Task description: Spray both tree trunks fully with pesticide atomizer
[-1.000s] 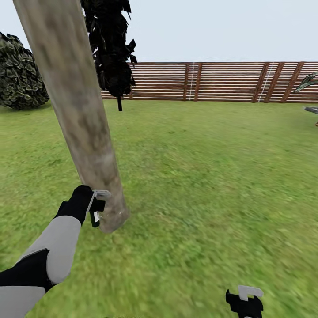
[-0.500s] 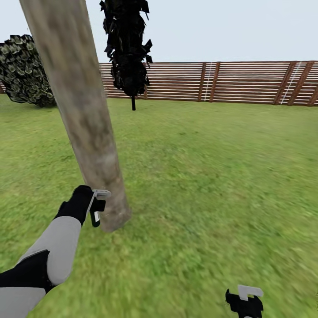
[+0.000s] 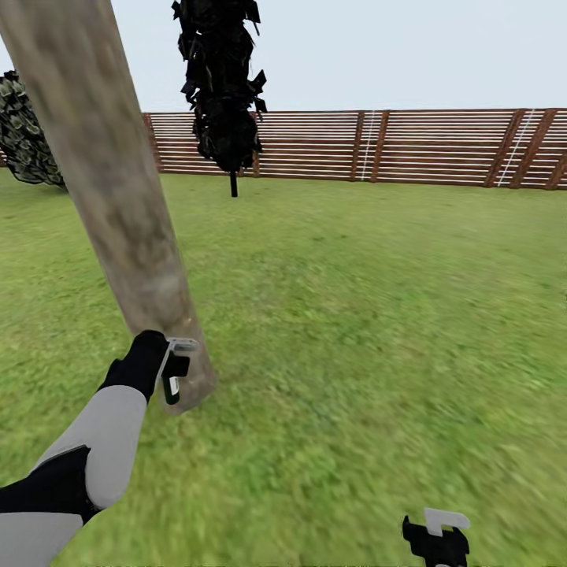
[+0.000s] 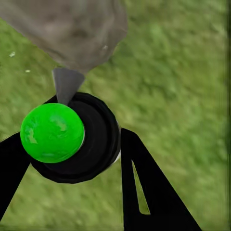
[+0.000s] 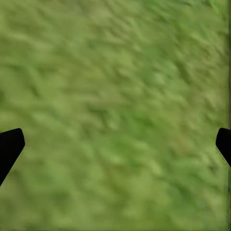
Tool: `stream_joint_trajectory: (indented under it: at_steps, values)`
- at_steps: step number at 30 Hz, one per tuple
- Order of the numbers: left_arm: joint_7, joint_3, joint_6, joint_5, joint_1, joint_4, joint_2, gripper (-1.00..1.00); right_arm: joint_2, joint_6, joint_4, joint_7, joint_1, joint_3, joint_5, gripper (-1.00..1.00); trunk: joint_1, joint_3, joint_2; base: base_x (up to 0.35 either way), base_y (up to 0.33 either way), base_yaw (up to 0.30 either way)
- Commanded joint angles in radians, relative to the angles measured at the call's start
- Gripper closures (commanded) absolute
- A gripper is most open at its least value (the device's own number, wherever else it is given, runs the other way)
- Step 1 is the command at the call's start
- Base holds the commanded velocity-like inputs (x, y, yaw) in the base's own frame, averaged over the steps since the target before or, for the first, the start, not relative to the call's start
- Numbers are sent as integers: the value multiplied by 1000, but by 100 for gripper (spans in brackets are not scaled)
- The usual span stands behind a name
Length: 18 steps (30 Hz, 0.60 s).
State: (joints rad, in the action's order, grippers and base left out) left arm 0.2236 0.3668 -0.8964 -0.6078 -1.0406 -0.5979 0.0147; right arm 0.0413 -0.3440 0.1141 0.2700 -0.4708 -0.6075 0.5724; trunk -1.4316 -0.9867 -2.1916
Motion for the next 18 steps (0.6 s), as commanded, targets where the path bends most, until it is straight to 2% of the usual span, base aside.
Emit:
stream_joint_trajectory:
  at_steps: [1, 5, 9, 14, 16, 17, 18]
  values:
    - [6, 7, -2, -10, -1, -1, 1, 100, 0, -4, -2, 3, -1, -8, 10, -100, 0, -1, 0, -29, -276, 103]
    - [1, 13, 4, -13, 9, -2, -15, 100, 0, -4, -2, 3, -1, -8, 10, -100, 0, -1, 0, 6, -276, 219]
    - [-1, 16, 9, -10, 74, -4, -51, 100, 0, -4, -2, 3, -1, -8, 10, -100, 0, -1, 0, 152, -241, 272]
    - [-3, 19, 71, -8, 120, 0, -46, 100, 0, -4, -2, 3, -1, -8, 10, -100, 0, -1, 0, 95, -70, 226]
    - [-4, 44, 94, 18, 129, 4, -44, 100, 0, -4, -2, 3, -1, -8, 10, -100, 0, -1, 0, 7, -5, 33]
    - [-5, 80, 109, 51, 132, 11, -43, 100, 0, -4, -2, 3, -1, -8, 10, -100, 0, -1, 0, 2, -2, 11]
    - [-8, 98, 121, 67, 132, 17, -41, 100, 0, -4, -2, 3, -1, -8, 10, -100, 0, -1, 0, 1, -1, 7]
